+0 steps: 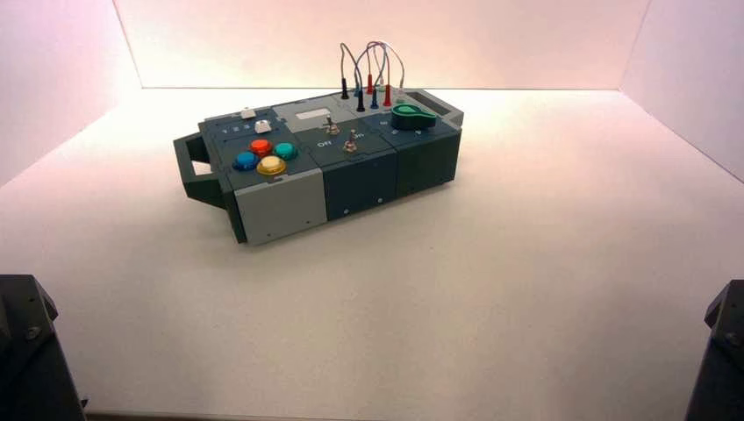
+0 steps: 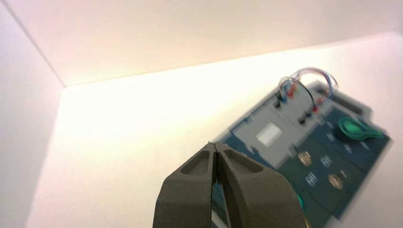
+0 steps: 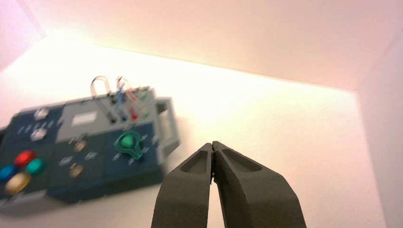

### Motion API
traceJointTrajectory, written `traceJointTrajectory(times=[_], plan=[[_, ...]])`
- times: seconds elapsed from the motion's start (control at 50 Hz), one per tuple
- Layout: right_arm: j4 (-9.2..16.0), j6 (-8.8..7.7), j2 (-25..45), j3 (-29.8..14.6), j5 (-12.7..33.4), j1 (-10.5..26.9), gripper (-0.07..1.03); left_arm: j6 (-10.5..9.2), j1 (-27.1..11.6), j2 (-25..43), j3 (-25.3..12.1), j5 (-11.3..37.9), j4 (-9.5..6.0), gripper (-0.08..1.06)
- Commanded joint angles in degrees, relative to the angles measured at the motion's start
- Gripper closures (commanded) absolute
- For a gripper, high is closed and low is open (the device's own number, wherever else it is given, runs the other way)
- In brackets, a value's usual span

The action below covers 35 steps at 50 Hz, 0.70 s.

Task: Flip the top switch on with the right gripper.

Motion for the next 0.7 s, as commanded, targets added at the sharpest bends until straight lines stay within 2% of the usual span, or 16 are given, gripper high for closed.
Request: traceJointTrajectory(times=[0.02, 0.16, 0.26, 0.46, 0.52, 0.62, 0.7], plan=[[1.4, 0.18, 2.9, -7.2, 6.9, 2.8, 0.99, -0.09, 0.6, 1.5, -4.7, 6.2, 0.09, 1.01], [4.0, 0.18, 8.8, -15.4, 18.2, 4.8, 0.99, -0.18, 1.7, 4.8, -7.5, 14.4, -0.09, 1.01], [5.6, -0.35, 13.4, -20.4, 25.0, 5.6, 0.98, -1.23, 2.0, 7.4, -9.8, 19.5, -0.18, 1.01], [6.2, -1.93, 17.8, -25.3, 27.9, 11.3, 0.98, -1.32, 2.5, 13.2, -13.5, 24.2, -0.26, 1.01], [6.4, -2.46, 19.4, -26.5, 28.9, 13.0, 0.98, -0.79, 2.7, 15.7, -14.8, 26.0, -0.26, 1.01], [7.4, -4.22, 22.5, -28.2, 30.2, 16.2, 0.98, 0.53, 2.7, 20.0, -16.3, 27.9, -0.18, 1.01], [8.5, -6.24, 25.2, -29.3, 30.8, 18.4, 0.98, 0.53, 2.8, 22.7, -16.8, 27.9, -0.18, 1.01]])
